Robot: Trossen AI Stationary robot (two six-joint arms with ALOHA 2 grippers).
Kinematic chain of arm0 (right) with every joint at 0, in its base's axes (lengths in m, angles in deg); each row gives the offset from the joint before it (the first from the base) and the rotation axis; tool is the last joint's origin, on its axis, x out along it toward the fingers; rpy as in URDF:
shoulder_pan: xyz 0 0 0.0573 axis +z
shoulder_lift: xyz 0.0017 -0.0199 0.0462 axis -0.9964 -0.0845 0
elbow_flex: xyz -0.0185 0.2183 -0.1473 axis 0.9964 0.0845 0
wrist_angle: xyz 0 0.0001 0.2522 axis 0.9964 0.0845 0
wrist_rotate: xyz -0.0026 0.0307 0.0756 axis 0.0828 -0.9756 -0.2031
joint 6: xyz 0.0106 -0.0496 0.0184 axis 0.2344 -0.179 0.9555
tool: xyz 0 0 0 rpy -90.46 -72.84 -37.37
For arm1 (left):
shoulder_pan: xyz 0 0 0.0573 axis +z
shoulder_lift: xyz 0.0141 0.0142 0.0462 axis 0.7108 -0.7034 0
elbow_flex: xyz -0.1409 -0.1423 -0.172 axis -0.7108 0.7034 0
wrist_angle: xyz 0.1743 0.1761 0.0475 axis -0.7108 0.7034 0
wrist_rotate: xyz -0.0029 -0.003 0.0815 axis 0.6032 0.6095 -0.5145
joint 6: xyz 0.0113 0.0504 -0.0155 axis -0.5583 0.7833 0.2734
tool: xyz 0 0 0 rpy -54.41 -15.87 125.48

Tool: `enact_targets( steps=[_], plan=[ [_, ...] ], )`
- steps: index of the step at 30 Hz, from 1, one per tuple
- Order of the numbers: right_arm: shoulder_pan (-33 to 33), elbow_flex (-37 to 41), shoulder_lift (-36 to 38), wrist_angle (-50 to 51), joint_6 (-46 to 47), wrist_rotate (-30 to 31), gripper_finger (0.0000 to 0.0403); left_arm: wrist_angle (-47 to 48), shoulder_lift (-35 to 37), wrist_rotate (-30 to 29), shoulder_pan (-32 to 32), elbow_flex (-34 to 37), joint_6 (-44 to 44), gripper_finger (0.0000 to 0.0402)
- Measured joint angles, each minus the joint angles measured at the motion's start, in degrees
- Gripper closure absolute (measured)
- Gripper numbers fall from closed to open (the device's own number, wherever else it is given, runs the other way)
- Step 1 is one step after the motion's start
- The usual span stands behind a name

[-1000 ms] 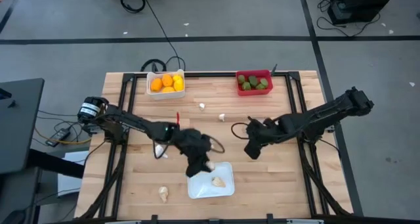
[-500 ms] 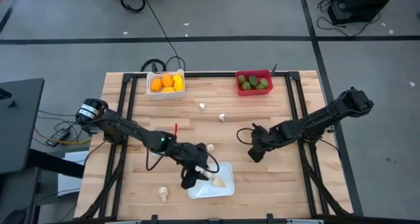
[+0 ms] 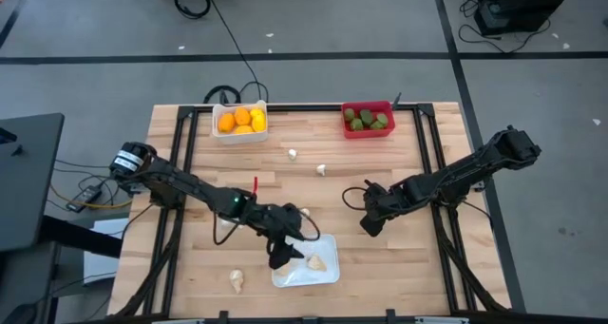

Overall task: Sort produce into baskets
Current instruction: Put the white garlic into the bottom white bin

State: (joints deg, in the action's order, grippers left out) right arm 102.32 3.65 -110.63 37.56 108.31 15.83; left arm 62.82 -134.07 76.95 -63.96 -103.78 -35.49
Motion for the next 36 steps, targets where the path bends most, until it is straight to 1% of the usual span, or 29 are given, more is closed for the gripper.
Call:
enact_targets(
  steps=[5, 7, 10, 11, 14, 17, 20, 23, 26, 28, 31, 36],
  plan=[
    [-0.02, 0.0, -0.02, -1.72, -1.08, -1.32, 0.0292, -2.04, 0.02, -0.15, 2.61, 0.0, -6.64, 0.0126],
    [-0.08, -0.02, -0.02, -1.86, -1.44, -1.32, 0.0323, -2.55, 0.02, -0.07, 3.57, 0.0, -8.88, 0.013],
    [-0.11, -0.02, -0.02, -2.84, -2.53, -1.37, 0.038, -3.06, 0.02, 0.23, 4.53, 0.0, -10.27, 0.0139],
    [-0.11, 0.0, -0.02, -3.39, -2.85, -1.5, 0.039, -3.09, 0.02, 0.37, 4.76, 0.0, -10.32, 0.0142],
    [-0.11, -0.19, -0.02, -6.37, -2.31, -2.75, 0.0392, -4.07, 0.02, 0.39, 4.97, 0.0, -10.2, 0.0153],
    [0.01, -1.65, -0.04, -11.39, -2.33, -3.29, 0.0397, -5.42, 0.02, 0.26, 4.97, 0.0, -7.83, 0.0162],
    [0.28, -4.64, -0.04, -15.27, -3.56, -3.1, 0.0398, -6.77, 0.02, -0.78, 4.97, 0.0, -5.26, 0.0164],
    [0.28, -8.58, -0.04, -17.75, -5.91, -1.74, 0.0399, -8.35, 0.02, -1.97, 4.97, 0.0, -5.35, 0.0159],
    [0.28, -12.56, -0.04, -19.53, -8.85, -0.55, 0.04, -9.86, 0.02, -2.2, 4.97, 0.0, -5.22, 0.0142],
    [0.26, -14.56, -0.04, -20.6, -10.65, -0.34, 0.04, -10.88, 0.02, -2.6, 4.97, 0.0, -3.58, 0.0125],
    [0.2, -16.78, -0.04, -21.96, -12.85, -0.27, 0.0401, -12.52, 0.02, -4.95, 4.97, 0.0, 0.51, 0.0096],
    [-0.05, -18.14, -0.04, -23.33, -14.16, -0.3, 0.0402, -16.6, 0.04, -8.89, 5.23, 0.0, 6.46, 0.0055]
  ],
)
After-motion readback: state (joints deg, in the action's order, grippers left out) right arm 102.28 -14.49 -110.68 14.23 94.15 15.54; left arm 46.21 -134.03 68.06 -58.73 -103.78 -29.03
